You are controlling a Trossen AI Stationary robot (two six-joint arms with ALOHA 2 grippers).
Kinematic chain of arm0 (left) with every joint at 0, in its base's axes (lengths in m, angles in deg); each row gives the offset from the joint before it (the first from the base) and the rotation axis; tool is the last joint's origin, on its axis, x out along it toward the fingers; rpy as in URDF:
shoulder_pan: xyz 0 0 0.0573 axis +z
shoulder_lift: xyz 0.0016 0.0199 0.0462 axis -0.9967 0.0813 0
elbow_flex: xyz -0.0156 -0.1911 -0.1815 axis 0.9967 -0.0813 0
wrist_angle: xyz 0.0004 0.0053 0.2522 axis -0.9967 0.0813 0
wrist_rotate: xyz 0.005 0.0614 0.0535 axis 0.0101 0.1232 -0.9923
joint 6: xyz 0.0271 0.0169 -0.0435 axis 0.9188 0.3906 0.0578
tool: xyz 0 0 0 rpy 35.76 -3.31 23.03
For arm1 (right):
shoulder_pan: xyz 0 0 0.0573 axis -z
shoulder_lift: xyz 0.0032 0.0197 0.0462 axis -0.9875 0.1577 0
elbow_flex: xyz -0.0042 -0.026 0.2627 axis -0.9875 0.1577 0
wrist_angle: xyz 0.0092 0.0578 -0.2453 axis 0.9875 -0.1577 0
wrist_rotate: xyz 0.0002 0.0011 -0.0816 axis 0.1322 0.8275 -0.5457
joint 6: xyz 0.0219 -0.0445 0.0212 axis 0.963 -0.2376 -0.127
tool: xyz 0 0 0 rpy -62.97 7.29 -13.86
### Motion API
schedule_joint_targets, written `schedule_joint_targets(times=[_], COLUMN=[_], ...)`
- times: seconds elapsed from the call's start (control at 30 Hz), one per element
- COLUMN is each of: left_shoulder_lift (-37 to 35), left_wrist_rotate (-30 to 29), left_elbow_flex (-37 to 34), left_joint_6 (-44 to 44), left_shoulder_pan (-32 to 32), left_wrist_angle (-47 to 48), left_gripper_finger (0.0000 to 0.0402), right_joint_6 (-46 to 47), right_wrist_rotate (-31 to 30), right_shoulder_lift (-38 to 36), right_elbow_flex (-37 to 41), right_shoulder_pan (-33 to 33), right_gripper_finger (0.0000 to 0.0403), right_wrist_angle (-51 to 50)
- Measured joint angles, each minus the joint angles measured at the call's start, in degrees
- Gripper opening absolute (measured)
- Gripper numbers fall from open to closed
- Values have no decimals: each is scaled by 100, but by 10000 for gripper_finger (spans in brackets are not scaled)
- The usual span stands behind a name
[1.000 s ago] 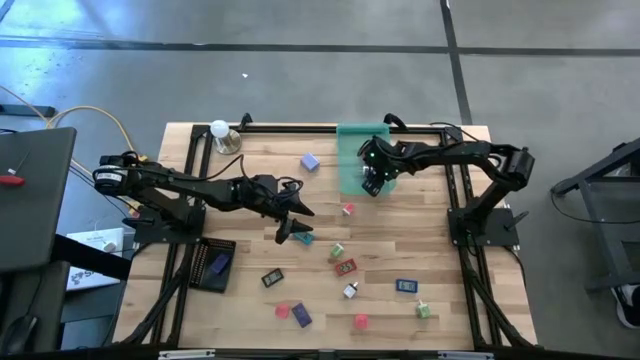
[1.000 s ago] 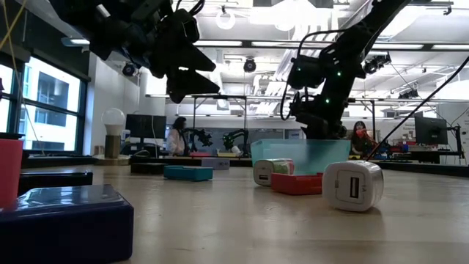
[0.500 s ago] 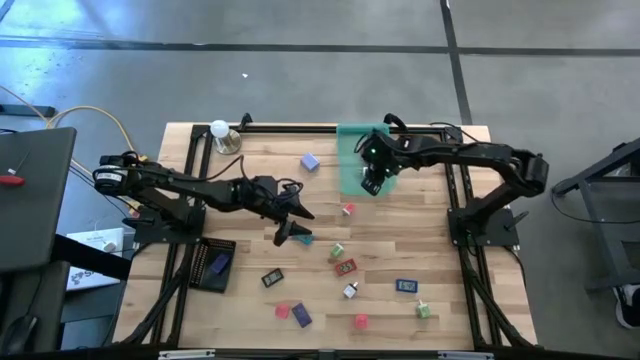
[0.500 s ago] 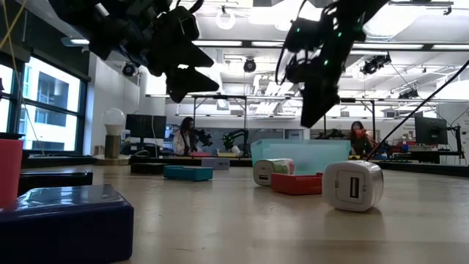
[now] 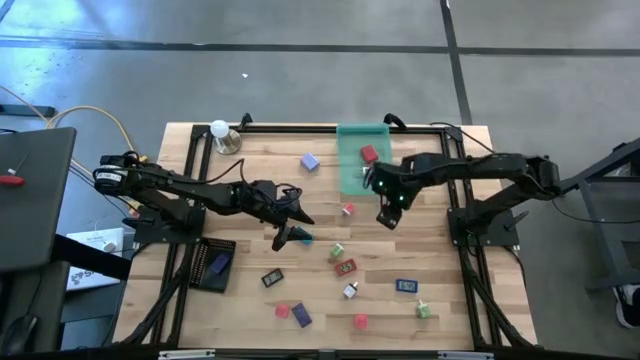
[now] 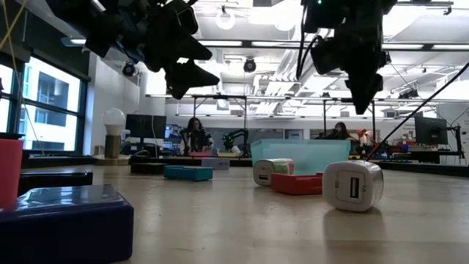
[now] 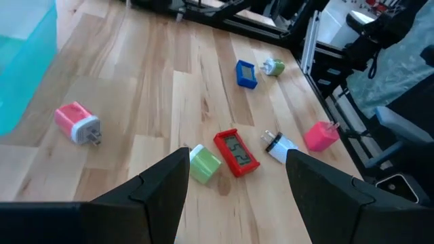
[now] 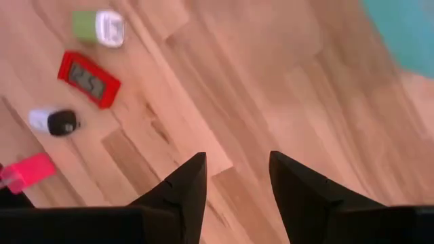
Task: Pick & Place Office items
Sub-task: Put the top blue digital timer into the black bin
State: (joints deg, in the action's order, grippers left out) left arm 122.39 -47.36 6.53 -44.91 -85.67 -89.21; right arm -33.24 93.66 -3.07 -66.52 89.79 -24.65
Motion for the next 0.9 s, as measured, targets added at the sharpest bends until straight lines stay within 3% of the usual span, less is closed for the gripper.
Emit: schedule_joint_targets(times=[0.23, 0.5, 0.77, 0.9], left_shoulder_lift=[0, 0, 0, 0], left_wrist_rotate=[0, 0, 0, 1], left_elbow_flex=[0, 0, 0, 0], left_joint_6=[2, 2, -1, -1], left_shoulder_pan=[2, 2, -9, -73], left_wrist_angle=[-6, 2, 5, 5], left_gripper_finger=[239, 239, 239, 239], right_joint_6=[-26, -59, -195, 59], right_wrist_rotate=[-386, -1104, -1598, -1556], right_shoulder_lift=[6, 6, 6, 6], right_elbow_flex=[0, 0, 30, 59], right_shoulder_pan=[-695, -973, -1088, -1181], right_gripper_finger=[148, 164, 271, 330], right_wrist_angle=[132, 146, 151, 34])
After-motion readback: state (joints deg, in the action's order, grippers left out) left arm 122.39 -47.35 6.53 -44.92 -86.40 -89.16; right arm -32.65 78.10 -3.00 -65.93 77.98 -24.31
